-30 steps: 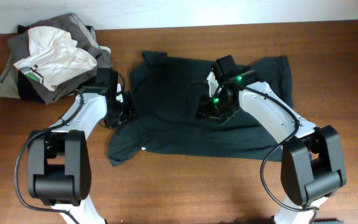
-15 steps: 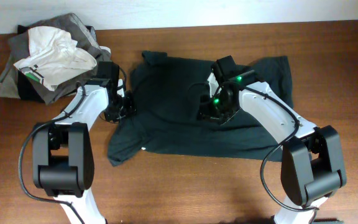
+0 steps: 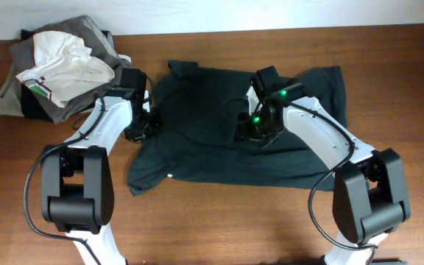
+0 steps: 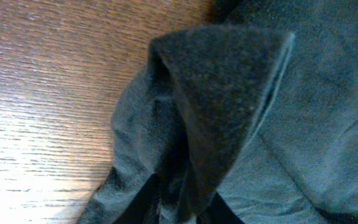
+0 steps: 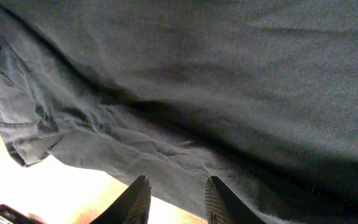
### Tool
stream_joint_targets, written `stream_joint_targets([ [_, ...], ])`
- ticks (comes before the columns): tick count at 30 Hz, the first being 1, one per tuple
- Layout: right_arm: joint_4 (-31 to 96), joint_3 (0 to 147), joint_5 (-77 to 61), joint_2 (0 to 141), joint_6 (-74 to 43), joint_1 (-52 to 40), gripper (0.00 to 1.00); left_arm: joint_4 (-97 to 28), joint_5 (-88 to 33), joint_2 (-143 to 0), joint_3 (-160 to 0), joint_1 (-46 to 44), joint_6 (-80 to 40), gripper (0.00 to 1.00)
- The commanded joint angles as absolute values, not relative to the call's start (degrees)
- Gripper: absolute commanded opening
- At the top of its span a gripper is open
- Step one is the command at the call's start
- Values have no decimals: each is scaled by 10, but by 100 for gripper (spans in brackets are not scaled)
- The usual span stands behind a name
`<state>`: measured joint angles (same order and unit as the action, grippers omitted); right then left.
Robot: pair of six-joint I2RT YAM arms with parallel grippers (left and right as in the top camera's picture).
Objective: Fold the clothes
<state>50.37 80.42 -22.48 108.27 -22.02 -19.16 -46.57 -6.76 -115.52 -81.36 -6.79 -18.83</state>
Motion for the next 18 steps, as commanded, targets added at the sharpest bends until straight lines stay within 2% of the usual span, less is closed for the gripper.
stream_joint_targets([
  [1,505,807,-218,1072,-214,-191,33,-468,-62,-1157,-826,-73,-181,9],
  [3,506,807,-217,1072,-214,-191,33,-468,-62,-1157,-826,-79,-181,1],
  [9,508,807,-205,1072,-214,-191,34,-504,-80,-1157,-875,-91,-182,1],
  [11,508,807,-205,1072,-214,-191,34,-483,-139,-1157,-896,-88,-182,1],
  [16,515,806,-205,1072,-214,-192,34,-429,-135,-1174,-896,-88,-188,4],
  [18,516,806,-222,1072,-214,-192,34,-429,-105,-1184,-896,-88,-188,46],
])
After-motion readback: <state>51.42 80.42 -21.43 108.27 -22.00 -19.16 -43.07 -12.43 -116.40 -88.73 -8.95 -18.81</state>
